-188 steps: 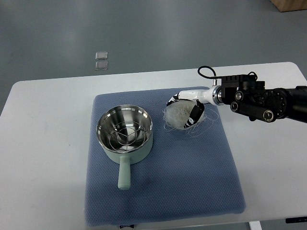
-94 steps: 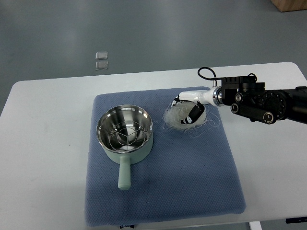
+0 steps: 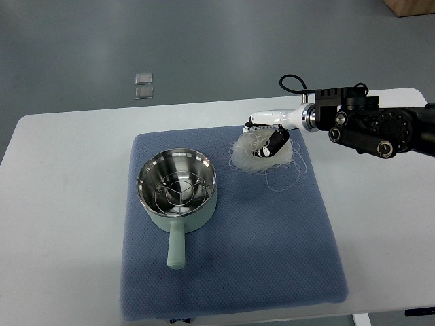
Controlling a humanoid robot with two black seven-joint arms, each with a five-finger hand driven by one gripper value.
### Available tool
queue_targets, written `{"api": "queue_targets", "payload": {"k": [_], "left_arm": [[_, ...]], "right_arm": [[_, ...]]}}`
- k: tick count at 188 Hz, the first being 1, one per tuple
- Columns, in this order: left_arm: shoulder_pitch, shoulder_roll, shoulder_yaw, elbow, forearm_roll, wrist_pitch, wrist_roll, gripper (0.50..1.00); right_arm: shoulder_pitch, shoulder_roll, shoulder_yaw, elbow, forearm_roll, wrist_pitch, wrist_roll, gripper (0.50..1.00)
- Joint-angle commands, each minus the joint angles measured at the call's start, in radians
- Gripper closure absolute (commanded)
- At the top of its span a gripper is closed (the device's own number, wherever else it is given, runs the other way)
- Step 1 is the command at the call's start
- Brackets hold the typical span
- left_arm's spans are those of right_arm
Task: Put vermicelli into pot with right hand
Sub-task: 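Lift the vermicelli bundle up off the mat with the right hand, then carry the vermicelli over the steel pot and lower it inside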
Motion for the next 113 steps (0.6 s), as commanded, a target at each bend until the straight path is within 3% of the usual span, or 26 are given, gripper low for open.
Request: {"api": "queue_targets", "payload": {"k": [1, 22, 80, 113], "left_arm": [[0.000, 0.000, 0.000, 0.001, 0.000, 0.000, -0.001, 0.500], [0.000, 0.000, 0.000, 0.000, 0.000, 0.000, -0.001, 0.500], [0.000, 0.000, 0.000, 0.000, 0.000, 0.000, 0.001, 0.500], [0.000, 0.000, 0.000, 0.000, 0.000, 0.001, -0.001, 0.500]], "right_arm": [[0.054, -0.013, 0.003, -0.001, 0.007, 0.008, 0.036, 1.000], [0.120, -0.013, 0.005, -0.002, 0.009, 0.026, 0.074, 1.000], [0.269, 0.008, 0.008, 0.034, 0.113, 0.109, 0.105, 1.000], [0.270, 0.126, 0.007, 0.053, 0.118, 0.117, 0.100, 1.000]]}}
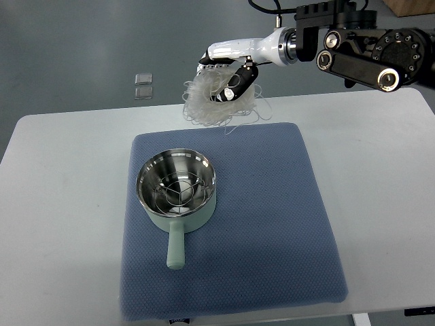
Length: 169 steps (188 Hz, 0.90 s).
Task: Put vermicelli into pot with right hand
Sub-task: 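Carry the vermicelli over the steel pot and lower it inside, then open the right hand to release the vermicelli into the pot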
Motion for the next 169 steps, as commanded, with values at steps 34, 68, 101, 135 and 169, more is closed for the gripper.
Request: {"api": "queue_targets", "payload": {"k": [34, 68, 101, 135, 169], "left_arm": [[0.000, 0.000, 0.000, 0.001, 0.000, 0.000, 0.001, 0.500], [0.000, 0.000, 0.000, 0.000, 0.000, 0.000, -0.001, 0.500], [0.000, 0.000, 0.000, 0.000, 0.000, 0.000, 0.001, 0.500], [0.000, 0.000, 0.000, 0.000, 0.000, 0.000, 0.001, 0.500], [0.000, 0.000, 0.000, 0.000, 0.000, 0.000, 0.001, 0.500]], "right_arm": [[-0.059, 0.126, -0.003, 0.003, -0.005, -0.001, -0.007, 1.000], [-0.076, 0.144, -0.002, 0.004, 0.001, -0.003, -0.009, 1.000], [-0.087, 0.161, -0.002, 0.004, 0.002, 0.000, -0.007, 1.000], [-0.105, 0.160, 0.000, 0.004, 0.013, -0.003, -0.007, 0.693], [-0.104, 0.149, -0.002, 0.004, 0.081, 0.002, -0.011, 0.589]]}}
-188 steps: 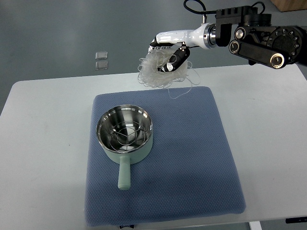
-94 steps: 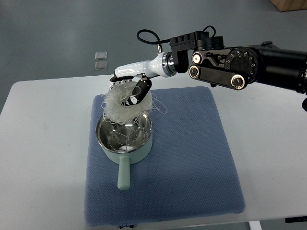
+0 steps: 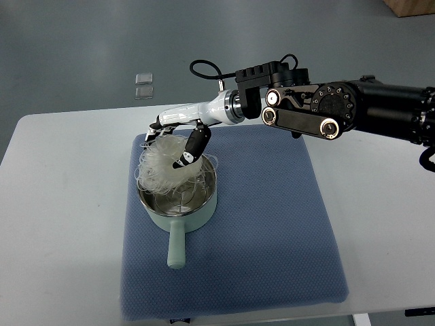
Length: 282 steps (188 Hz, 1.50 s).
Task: Put vermicelli into pot with right hand
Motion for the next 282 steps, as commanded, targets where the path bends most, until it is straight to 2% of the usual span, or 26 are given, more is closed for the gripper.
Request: {"api": "queue_targets", "payload": {"k": [1, 19, 53, 68, 92, 126, 146, 176, 208, 222, 248, 282], "left_arm": [[0.000, 0.000, 0.000, 0.000, 0.000, 0.000, 0.000, 0.500], [0.000, 0.000, 0.000, 0.000, 0.000, 0.000, 0.000, 0.500], [0.000, 0.000, 0.000, 0.000, 0.000, 0.000, -0.001, 0.500], [0.000, 0.000, 0.000, 0.000, 0.000, 0.000, -0.001, 0.500], [0.000, 0.000, 0.000, 0.000, 0.000, 0.000, -0.001, 0.500], [0.000, 0.000, 0.000, 0.000, 0.000, 0.000, 0.000, 0.500], [0.000, 0.000, 0.000, 0.000, 0.000, 0.000, -0.001, 0.500], [0.000, 0.000, 0.000, 0.000, 0.000, 0.000, 0.000, 0.500], [0.000, 0.000, 0.000, 0.000, 0.000, 0.000, 0.000, 0.500], [0.000, 0.000, 0.000, 0.000, 0.000, 0.000, 0.000, 0.500], [0.000, 0.000, 0.000, 0.000, 0.000, 0.000, 0.000, 0.500], [0.000, 0.000, 0.000, 0.000, 0.000, 0.000, 0.000, 0.500]], "right_arm": [[0.001, -0.010, -0.001, 0.001, 0.032, 0.004, -0.002, 0.589], [0.008, -0.025, -0.001, 0.001, 0.040, 0.023, 0.001, 0.589], [0.015, -0.082, 0.018, -0.002, 0.136, 0.178, -0.003, 0.589], [0.012, -0.105, 0.047, -0.008, 0.187, 0.211, -0.006, 0.589], [-0.018, -0.132, 0.104, -0.012, 0.238, 0.202, -0.006, 0.589], [-0.178, -0.154, 0.274, -0.037, 0.319, 0.113, -0.015, 0.587], [-0.301, -0.165, 0.403, -0.040, 0.323, 0.095, -0.017, 0.587], [-0.405, -0.162, 0.526, -0.069, 0.369, 0.058, -0.031, 0.587], [-0.463, -0.159, 0.542, -0.161, 0.622, 0.029, -0.112, 0.587], [-0.479, -0.157, 0.539, -0.192, 0.727, 0.032, -0.127, 0.587], [-0.499, -0.160, 0.538, -0.229, 0.834, 0.026, -0.143, 0.587], [-0.522, -0.157, 0.538, -0.246, 1.015, 0.027, -0.226, 0.587]]}}
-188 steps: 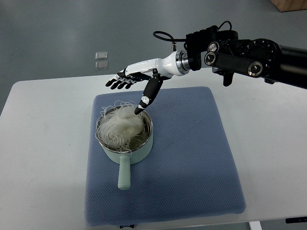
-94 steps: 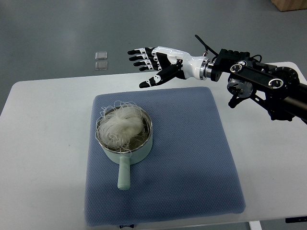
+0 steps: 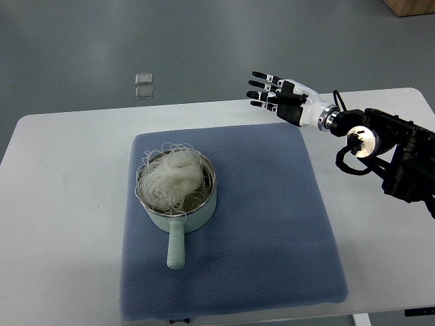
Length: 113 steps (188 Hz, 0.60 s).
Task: Put vermicelli into pot with right hand
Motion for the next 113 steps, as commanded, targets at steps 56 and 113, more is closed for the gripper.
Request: {"api": "queue_targets", "payload": {"k": [56, 113], "left_arm": [[0.000, 0.000, 0.000, 0.000, 0.000, 0.000, 0.001, 0.500], [0.000, 0.000, 0.000, 0.000, 0.000, 0.000, 0.001, 0.500]], "right_arm": [[-0.029, -0.007, 0.004, -0.019, 0.115, -0.002, -0.041, 0.574], [-0.049, -0.005, 0.003, -0.021, 0.100, 0.008, -0.041, 0.574]]}}
